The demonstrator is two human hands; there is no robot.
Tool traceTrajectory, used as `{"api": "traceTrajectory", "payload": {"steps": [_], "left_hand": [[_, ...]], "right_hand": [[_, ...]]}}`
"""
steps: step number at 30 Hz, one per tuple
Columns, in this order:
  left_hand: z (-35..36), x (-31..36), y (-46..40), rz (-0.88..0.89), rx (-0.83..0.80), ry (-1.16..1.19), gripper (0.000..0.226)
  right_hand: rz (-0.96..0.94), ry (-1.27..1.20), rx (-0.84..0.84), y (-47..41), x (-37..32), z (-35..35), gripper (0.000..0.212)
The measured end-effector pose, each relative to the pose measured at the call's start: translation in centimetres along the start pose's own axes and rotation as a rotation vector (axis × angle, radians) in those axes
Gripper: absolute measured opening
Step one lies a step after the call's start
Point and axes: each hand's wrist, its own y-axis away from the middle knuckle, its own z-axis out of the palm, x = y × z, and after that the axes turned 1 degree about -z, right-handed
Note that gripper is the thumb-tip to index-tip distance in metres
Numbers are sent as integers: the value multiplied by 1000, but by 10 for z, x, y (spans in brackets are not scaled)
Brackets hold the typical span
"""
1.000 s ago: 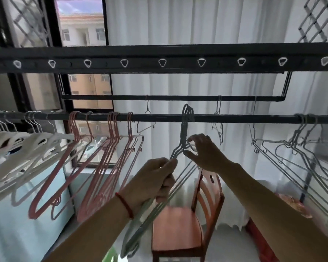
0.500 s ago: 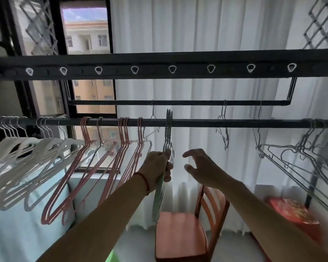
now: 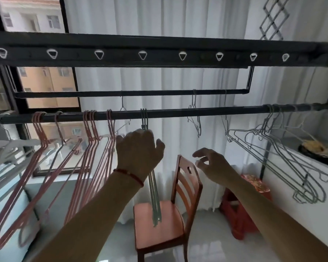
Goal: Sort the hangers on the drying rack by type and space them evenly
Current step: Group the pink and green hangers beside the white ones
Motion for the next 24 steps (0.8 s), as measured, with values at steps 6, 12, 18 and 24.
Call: {"api": "traceTrajectory", "payload": {"steps": [6, 12, 18, 24], "left_hand": [[1, 67, -15, 287, -345, 518, 27], [8, 132, -35, 369, -709, 513, 34], [50, 232, -48, 286, -807, 515, 36], [110, 320, -25, -118, -788, 924, 38]], "right_hand": [[155, -21, 362, 17, 2, -31, 22], [264, 363, 646, 36, 51, -91, 38], [487, 419, 425, 40, 124, -138, 72], [225, 100, 215, 56, 172, -141, 41]]}}
